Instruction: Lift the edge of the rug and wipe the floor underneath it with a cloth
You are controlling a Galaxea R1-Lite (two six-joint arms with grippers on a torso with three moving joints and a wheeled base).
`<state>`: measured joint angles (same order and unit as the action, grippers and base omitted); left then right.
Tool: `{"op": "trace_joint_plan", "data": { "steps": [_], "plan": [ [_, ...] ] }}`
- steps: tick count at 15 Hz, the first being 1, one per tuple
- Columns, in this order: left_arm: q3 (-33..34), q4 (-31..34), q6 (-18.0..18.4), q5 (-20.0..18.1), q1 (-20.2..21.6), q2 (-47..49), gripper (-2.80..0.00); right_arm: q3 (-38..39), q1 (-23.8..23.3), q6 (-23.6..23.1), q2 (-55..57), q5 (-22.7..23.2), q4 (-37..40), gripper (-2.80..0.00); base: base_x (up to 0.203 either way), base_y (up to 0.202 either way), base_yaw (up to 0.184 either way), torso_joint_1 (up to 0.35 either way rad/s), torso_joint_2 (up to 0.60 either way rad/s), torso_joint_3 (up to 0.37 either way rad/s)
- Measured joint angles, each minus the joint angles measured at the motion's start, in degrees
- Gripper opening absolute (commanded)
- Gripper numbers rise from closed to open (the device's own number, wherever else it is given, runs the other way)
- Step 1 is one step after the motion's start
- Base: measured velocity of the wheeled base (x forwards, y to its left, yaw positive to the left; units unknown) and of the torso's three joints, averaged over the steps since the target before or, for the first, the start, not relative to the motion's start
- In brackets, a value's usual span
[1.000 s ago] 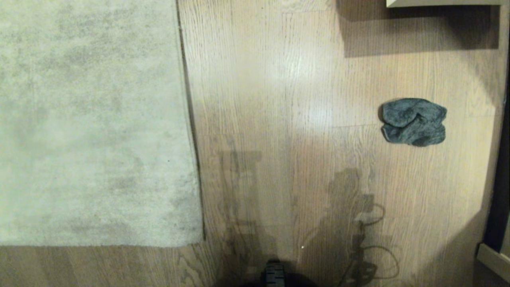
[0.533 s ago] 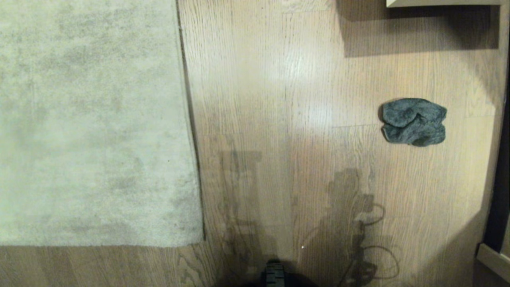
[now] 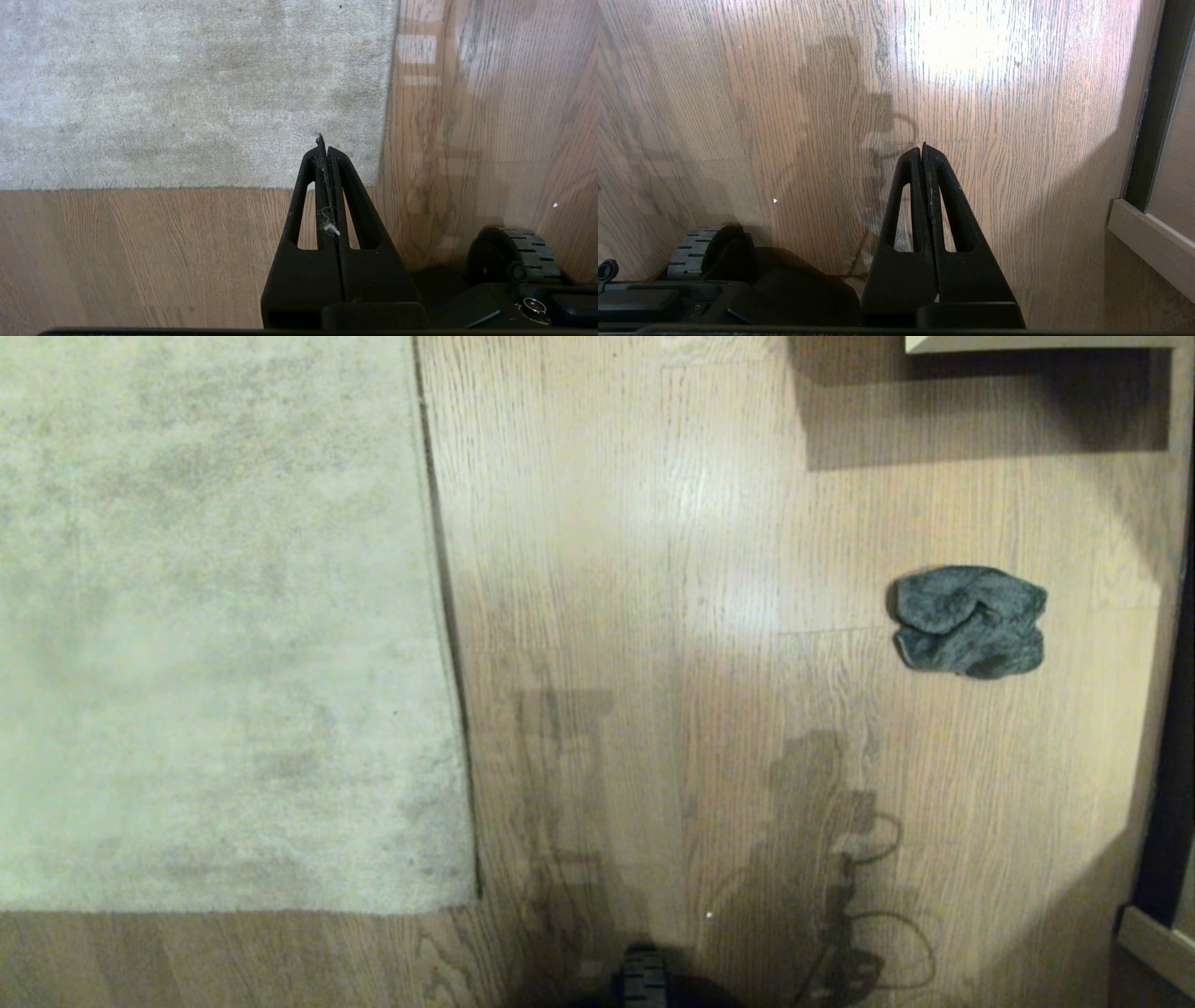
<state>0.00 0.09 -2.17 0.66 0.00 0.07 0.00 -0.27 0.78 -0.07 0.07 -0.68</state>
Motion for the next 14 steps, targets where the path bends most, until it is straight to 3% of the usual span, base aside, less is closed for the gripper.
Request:
{"op": "trace_joint_plan", "data": {
  "steps": [14],
  "plan": [
    [0.0, 0.0, -0.1, 0.0, 0.0, 0.0, -2.80, 0.0, 0.0, 0.0, 0.0, 0.0, 0.0, -2.80, 0.000, 0.000, 0.000, 0.000, 0.00, 0.000]
  ]
}}
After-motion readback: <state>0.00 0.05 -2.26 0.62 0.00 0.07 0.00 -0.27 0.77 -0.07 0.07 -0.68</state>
